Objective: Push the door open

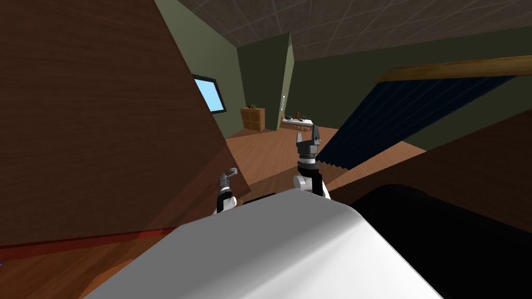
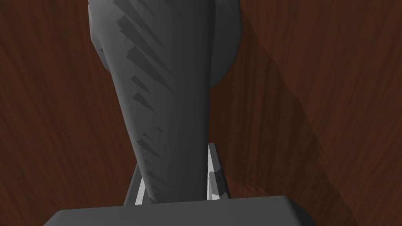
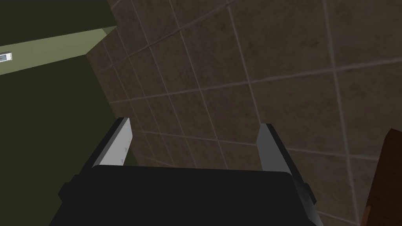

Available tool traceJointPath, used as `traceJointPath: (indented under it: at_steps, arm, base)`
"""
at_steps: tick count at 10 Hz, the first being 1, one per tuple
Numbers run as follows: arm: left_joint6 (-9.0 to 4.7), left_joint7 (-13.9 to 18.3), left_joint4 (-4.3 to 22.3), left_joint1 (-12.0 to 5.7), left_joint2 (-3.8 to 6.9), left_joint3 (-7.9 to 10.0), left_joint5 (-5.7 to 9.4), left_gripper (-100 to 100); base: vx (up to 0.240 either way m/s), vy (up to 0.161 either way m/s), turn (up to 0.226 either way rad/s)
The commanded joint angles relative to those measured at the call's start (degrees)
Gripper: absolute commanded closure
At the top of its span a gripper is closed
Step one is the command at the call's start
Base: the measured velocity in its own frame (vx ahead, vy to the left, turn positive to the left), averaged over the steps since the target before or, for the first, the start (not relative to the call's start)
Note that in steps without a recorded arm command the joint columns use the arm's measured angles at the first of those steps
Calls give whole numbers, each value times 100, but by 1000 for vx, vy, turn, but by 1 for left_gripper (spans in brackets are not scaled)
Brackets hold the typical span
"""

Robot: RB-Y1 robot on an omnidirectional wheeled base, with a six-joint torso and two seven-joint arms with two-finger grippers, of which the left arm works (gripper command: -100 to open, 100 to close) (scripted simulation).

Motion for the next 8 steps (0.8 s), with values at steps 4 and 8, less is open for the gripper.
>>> traceJointPath:
  at_steps: [4, 8]
  arm:
    - [-20, -85, -66, 9, -91, 238, 123, 100]
    - [-65, -158, -50, 44, -3, 445, 252, 100]
  base:
    - [175, -84, 75]
    - [118, -30, 45]
